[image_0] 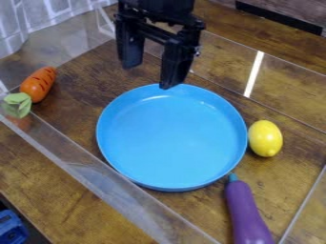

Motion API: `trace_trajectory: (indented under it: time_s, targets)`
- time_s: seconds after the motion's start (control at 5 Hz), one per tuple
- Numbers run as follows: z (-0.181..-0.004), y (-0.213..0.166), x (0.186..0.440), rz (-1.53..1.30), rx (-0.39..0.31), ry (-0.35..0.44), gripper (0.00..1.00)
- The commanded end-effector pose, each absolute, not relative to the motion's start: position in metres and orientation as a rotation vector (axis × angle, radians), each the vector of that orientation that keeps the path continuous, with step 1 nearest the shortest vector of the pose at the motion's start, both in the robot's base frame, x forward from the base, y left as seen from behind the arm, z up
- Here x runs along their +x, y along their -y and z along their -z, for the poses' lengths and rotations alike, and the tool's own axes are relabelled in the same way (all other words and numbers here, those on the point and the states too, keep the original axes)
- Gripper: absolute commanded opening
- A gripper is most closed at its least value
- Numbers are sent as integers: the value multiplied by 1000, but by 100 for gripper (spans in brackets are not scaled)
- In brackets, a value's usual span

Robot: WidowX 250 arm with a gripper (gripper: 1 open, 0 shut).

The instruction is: Move the carrot to the left side

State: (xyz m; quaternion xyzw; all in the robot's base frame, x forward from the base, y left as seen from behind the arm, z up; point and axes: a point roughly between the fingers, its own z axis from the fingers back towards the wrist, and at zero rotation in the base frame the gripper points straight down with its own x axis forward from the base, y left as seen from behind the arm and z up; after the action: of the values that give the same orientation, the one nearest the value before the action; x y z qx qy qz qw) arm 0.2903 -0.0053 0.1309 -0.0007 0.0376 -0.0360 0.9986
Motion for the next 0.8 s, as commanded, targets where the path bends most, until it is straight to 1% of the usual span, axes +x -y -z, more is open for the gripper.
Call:
trace_trajectory:
  time_s: [0.0,0.6]
  targets:
    - [-146,8,294,84,10,-13,100]
    - [-147,1,302,84,21,6,100]
